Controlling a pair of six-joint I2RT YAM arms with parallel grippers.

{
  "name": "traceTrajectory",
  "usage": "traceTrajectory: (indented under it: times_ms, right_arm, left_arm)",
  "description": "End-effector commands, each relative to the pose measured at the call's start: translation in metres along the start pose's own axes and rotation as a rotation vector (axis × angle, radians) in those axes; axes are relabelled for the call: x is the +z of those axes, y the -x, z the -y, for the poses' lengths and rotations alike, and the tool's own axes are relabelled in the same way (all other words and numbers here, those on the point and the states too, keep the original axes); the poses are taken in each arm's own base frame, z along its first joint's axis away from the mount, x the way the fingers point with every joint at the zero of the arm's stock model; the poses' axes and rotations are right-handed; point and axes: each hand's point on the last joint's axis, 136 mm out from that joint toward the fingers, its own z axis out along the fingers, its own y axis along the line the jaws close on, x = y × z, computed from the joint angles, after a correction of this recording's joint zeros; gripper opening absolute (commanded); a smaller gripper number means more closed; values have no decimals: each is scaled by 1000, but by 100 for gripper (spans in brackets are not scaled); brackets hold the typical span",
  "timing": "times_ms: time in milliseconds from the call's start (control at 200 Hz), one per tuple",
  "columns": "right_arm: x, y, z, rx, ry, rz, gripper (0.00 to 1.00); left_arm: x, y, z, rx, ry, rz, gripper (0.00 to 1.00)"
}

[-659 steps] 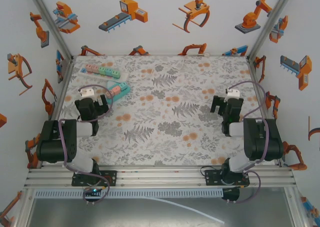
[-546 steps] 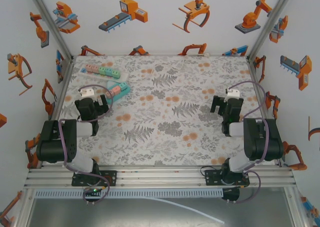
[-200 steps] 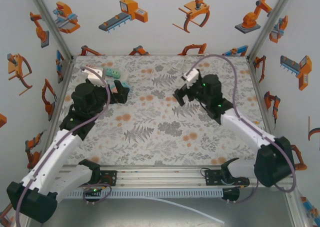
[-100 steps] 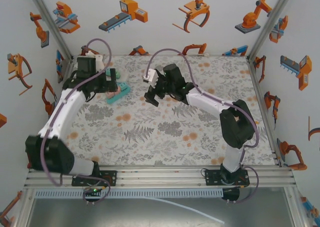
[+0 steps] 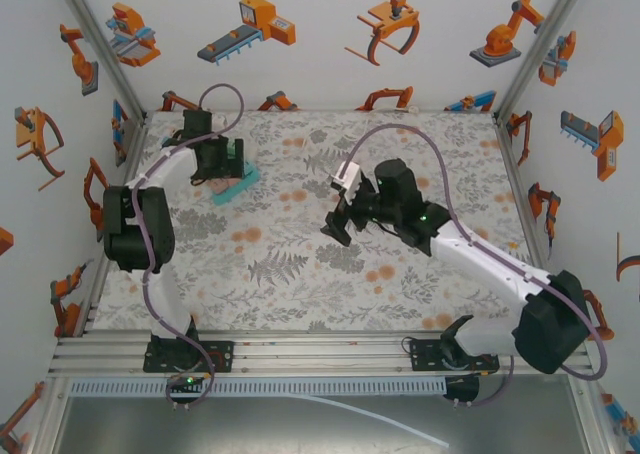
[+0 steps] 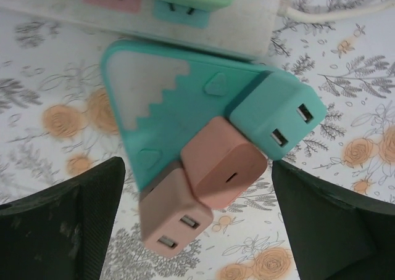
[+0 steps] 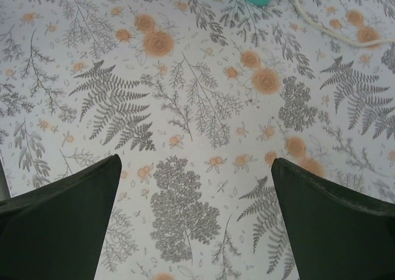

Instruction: Pull the plug off the socket

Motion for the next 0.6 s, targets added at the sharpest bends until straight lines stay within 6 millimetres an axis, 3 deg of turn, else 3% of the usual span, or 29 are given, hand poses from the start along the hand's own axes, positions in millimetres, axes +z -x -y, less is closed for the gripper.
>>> traceTrajectory:
  times_ms: [0, 130, 361, 591]
  right_arm:
    - [-8, -1, -2, 50, -31, 26, 98]
    - [-16, 3, -3, 72, -43, 47, 98]
    - [-29, 3, 0, 97, -92, 45, 97]
    - [-57, 8, 2, 101, -178, 86, 98]
  left_arm:
    - [12, -17, 26, 96, -97, -62, 95]
    - [18, -30, 42, 167, -145, -107, 93]
    - [13, -71, 99, 424, -237, -217, 91]
    - [5, -116, 153, 709, -293, -276, 86]
